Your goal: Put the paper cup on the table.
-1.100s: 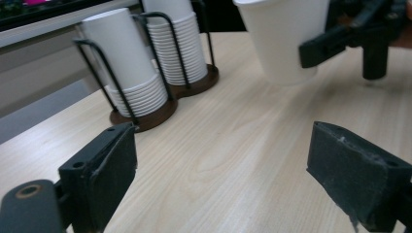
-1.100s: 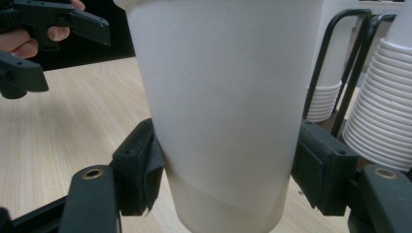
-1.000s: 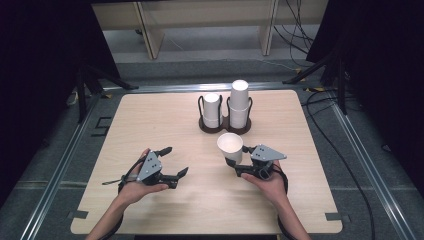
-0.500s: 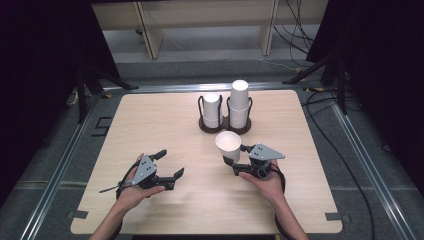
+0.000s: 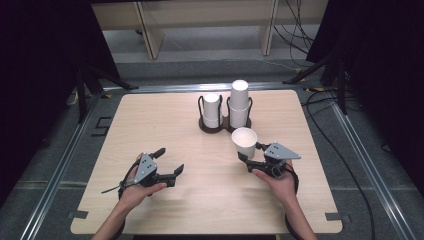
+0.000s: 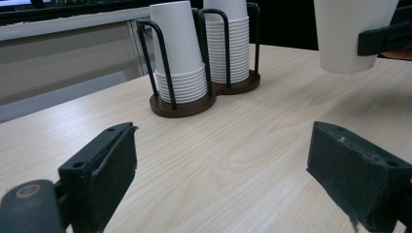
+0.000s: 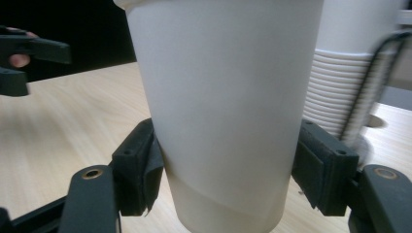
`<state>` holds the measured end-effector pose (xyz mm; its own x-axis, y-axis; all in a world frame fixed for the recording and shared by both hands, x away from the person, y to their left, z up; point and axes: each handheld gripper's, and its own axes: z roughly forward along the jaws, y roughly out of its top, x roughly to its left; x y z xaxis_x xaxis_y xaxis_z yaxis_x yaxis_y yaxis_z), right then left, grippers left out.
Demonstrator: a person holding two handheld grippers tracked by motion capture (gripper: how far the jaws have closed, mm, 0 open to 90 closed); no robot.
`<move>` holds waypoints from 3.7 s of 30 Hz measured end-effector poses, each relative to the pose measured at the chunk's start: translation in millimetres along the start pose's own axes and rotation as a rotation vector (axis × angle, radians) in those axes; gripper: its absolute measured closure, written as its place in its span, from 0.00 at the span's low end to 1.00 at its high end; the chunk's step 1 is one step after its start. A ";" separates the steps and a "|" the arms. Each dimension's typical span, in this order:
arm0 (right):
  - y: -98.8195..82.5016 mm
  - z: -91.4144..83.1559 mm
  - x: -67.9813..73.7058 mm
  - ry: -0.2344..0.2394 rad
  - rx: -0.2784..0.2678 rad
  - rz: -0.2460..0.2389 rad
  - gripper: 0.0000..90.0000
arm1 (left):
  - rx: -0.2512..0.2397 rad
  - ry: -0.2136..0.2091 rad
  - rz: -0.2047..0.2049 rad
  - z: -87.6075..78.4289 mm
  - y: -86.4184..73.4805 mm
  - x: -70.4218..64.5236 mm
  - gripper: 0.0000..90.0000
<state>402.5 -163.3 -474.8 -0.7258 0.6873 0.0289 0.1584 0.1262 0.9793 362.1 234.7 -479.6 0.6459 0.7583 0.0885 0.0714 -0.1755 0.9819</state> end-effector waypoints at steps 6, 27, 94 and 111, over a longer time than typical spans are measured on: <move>-2.6 -6.9 -12.2 -0.083 0.078 0.023 0.37 | 0.041 0.008 0.006 -3.2 -4.4 0.1 0.12; -8.4 16.6 -22.2 -0.169 0.303 0.038 0.37 | 0.069 0.019 0.016 -2.5 -8.8 1.5 0.11; -22.9 -95.7 -10.0 -0.220 0.196 0.111 0.25 | 0.057 0.069 -0.066 -23.3 -19.9 16.2 0.10; -34.4 -111.6 -7.2 -0.343 0.069 0.076 0.25 | 0.045 0.058 -0.052 -23.4 -17.4 15.9 0.10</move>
<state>327.5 -252.5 -486.3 -0.4448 0.8954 0.0208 0.2570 0.1054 0.9607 353.3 264.5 -491.3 0.5956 0.8018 0.0486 0.1384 -0.1621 0.9770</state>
